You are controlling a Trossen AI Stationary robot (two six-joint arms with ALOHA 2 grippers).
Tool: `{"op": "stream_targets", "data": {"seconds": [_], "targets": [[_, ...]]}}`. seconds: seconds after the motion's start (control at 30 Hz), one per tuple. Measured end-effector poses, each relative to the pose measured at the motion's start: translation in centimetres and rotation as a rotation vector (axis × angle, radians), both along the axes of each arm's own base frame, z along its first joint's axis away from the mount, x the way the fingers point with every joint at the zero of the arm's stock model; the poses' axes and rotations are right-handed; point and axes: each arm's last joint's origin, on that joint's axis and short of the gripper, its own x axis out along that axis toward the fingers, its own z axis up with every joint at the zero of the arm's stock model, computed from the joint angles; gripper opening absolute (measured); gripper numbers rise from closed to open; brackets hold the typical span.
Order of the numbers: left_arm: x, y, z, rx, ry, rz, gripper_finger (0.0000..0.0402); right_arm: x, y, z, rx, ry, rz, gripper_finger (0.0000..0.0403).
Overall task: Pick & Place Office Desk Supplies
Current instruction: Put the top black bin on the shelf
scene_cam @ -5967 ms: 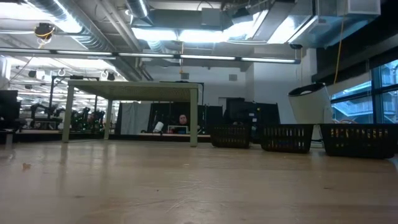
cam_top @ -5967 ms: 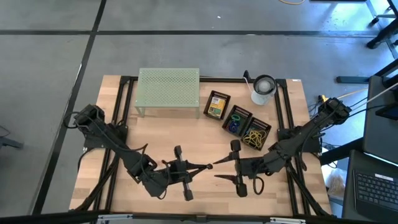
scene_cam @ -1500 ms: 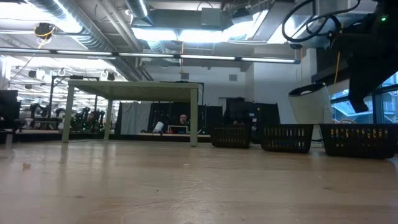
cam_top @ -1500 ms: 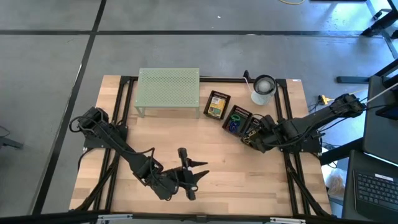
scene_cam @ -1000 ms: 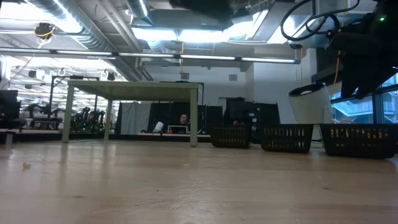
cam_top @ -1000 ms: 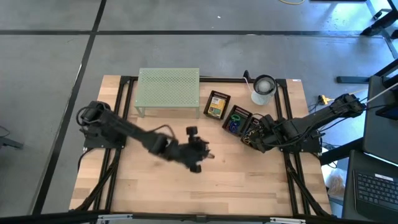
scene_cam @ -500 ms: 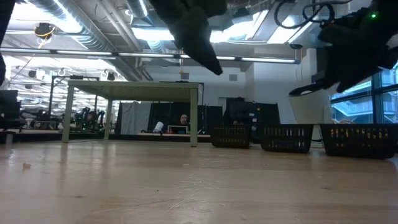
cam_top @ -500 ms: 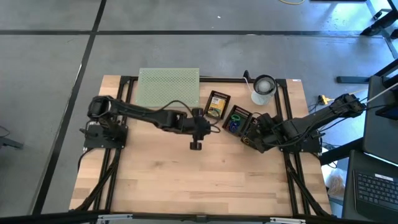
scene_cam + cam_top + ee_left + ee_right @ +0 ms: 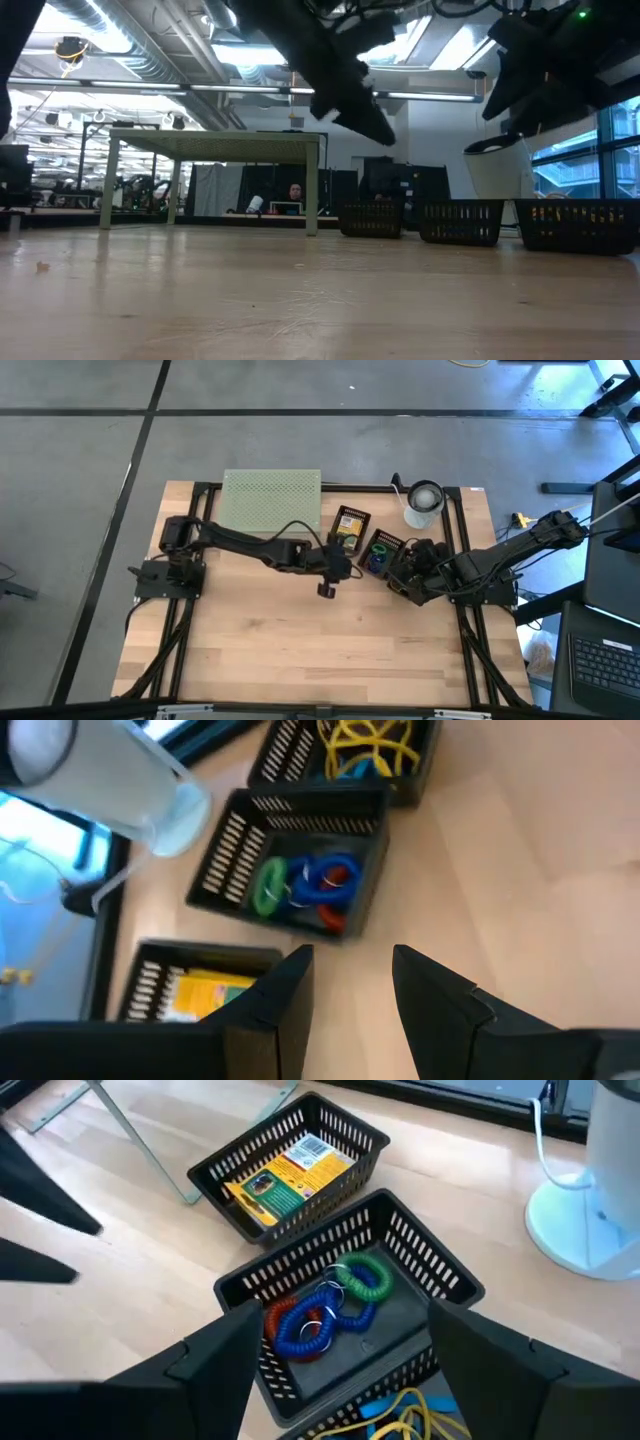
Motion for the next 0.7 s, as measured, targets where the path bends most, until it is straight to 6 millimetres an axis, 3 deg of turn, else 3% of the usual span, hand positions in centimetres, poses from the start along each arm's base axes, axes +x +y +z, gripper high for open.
{"op": "stream_targets", "data": {"seconds": [0.27,0.5,0.7], "targets": [[1.3,0.7,-1.7,0.141,-0.022,0.051,0.0132,0.1,-0.1,0.2,-0.086,0.006,0.018,0.0286],[1.8,1.1,-1.1,0.231,-0.111,0.181,0.0132,0.1,-0.4,0.3,-0.164,0.030,0.030,0.0286],[1.9,1.1,-1.1,0.206,-0.106,0.111,0.0143,0.3,-1.0,0.3,-0.182,0.043,0.007,0.0286]]}}
